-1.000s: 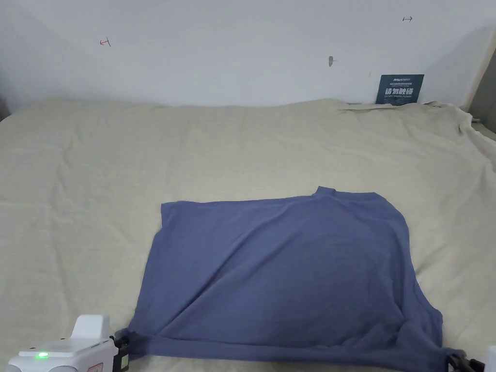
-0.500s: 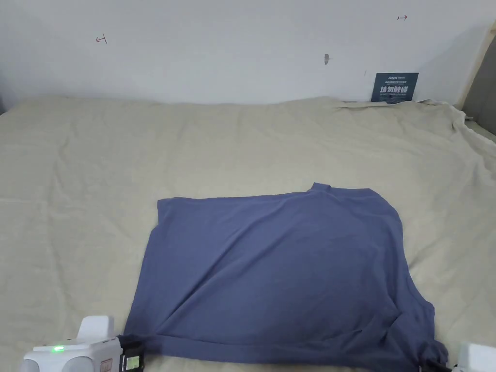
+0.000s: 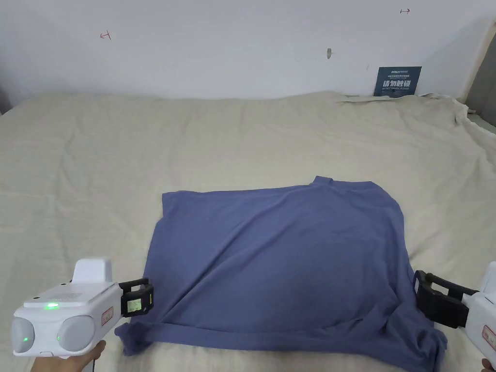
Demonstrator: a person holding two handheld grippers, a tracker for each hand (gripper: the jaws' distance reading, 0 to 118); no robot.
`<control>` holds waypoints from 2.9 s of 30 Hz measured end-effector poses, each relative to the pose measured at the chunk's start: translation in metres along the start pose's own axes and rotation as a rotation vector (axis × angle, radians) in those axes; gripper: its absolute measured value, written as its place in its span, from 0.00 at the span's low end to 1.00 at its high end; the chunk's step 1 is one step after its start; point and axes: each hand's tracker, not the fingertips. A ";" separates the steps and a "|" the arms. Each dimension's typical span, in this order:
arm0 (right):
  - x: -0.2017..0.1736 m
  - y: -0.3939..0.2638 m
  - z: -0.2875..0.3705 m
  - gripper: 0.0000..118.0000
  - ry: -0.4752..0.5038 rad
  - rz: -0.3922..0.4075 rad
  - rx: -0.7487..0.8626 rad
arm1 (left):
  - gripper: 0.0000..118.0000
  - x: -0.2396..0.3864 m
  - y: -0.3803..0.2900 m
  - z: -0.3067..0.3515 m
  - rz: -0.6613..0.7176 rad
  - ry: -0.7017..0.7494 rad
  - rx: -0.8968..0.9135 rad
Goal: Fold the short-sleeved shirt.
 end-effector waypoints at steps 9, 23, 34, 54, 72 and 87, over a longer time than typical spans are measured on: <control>-0.004 0.003 0.011 0.00 -0.019 0.029 0.055 | 0.00 -0.001 -0.007 0.008 0.042 -0.119 0.001; 0.003 -0.009 0.013 0.00 -0.017 -0.006 0.011 | 0.32 -0.021 -0.043 -0.022 0.144 -0.133 -0.218; 0.006 -0.015 0.009 0.00 -0.013 -0.038 -0.018 | 0.80 -0.017 -0.054 -0.068 0.079 -0.057 -0.351; 0.034 -0.074 -0.056 0.89 -0.051 -0.029 -0.318 | 0.03 -0.003 -0.034 -0.037 0.025 -0.149 -0.236; 0.020 -0.088 -0.062 0.04 0.002 -0.002 -0.397 | 0.03 -0.005 -0.032 -0.042 0.047 -0.155 -0.247; -0.002 0.038 -0.101 0.04 0.042 0.137 -0.150 | 0.03 -0.002 0.047 -0.071 0.049 -0.155 -0.150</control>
